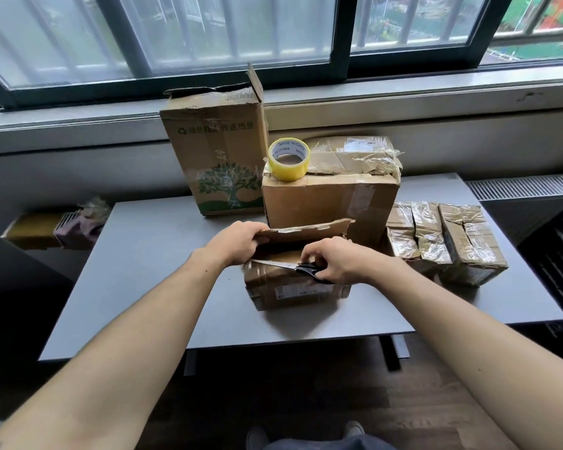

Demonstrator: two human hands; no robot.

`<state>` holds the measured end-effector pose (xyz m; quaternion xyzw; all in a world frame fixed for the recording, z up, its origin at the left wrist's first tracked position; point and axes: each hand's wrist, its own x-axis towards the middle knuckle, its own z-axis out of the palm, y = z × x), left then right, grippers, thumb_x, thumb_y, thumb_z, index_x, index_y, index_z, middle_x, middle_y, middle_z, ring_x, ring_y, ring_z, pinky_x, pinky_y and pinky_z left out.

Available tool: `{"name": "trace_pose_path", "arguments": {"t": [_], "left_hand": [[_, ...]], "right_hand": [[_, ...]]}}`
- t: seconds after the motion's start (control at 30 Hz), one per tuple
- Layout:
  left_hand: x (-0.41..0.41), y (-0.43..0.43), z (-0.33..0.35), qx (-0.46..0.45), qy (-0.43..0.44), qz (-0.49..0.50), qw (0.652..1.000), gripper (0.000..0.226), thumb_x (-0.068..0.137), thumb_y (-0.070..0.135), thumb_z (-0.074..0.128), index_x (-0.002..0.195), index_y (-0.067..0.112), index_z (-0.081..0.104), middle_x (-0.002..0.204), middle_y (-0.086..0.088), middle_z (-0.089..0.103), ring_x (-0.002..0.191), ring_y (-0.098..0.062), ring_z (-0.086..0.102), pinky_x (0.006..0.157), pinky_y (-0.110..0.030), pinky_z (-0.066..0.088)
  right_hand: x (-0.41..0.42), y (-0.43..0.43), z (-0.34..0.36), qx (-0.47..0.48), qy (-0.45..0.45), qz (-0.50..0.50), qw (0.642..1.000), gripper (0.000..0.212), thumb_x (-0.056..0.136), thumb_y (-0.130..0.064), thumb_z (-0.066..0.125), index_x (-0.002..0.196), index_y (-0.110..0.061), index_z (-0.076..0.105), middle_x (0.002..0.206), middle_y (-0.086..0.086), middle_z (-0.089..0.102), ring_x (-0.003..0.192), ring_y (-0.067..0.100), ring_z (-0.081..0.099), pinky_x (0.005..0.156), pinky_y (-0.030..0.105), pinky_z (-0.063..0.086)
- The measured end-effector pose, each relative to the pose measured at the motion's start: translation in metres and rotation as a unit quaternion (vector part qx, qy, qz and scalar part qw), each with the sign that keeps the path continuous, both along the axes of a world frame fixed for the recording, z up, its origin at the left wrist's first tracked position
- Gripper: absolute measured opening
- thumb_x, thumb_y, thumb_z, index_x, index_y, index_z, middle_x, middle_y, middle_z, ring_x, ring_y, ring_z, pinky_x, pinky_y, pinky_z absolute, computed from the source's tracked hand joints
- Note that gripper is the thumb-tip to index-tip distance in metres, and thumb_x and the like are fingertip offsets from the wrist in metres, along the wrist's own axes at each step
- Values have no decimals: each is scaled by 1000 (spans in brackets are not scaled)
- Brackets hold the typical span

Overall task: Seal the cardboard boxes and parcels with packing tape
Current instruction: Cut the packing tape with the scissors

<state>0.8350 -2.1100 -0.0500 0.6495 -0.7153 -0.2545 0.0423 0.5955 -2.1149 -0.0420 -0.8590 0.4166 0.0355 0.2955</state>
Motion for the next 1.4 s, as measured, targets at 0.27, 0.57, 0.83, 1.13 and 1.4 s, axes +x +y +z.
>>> {"name": "trace_pose_path", "arguments": {"t": [0.27,0.57,0.83,1.13,1.4], "left_hand": [[20,-3,-2,8,8,59,998,24,101,19,49,117,27,65,113,-3,68,103,-25,60,92,-38,49],[28,6,-10,51,-4,86,995,19,101,18,48,102,28,64,109,-4,68,101,-24,60,86,-35,49],[18,10,-13,128,-11,27,991,44,99,45,52,138,26,46,136,-2,55,117,-22,53,101,-40,47],[10,0,-14,89,-102,-70,988,74,90,63,55,151,31,28,150,-1,42,137,-25,39,107,-49,28],[-16,-24,-14,58,-66,-103,991,67,93,67,45,149,32,36,151,3,44,138,-22,40,108,-48,32]], "right_hand": [[-25,-7,4,17,-53,-39,998,30,86,-21,76,114,-25,68,80,-17,59,75,9,60,65,16,46],[-27,4,-1,133,-193,-74,969,27,89,-25,76,115,-29,70,93,0,75,73,20,65,56,24,52],[-10,8,14,64,-238,-142,959,20,94,-13,69,113,-17,74,79,-6,72,56,1,65,48,22,54],[14,9,7,13,-278,-263,924,39,99,-6,59,134,-24,55,107,10,66,71,23,72,61,34,62],[3,-16,9,-119,-258,-350,893,36,97,-10,60,132,-13,60,98,4,61,78,27,71,66,42,62]]}}
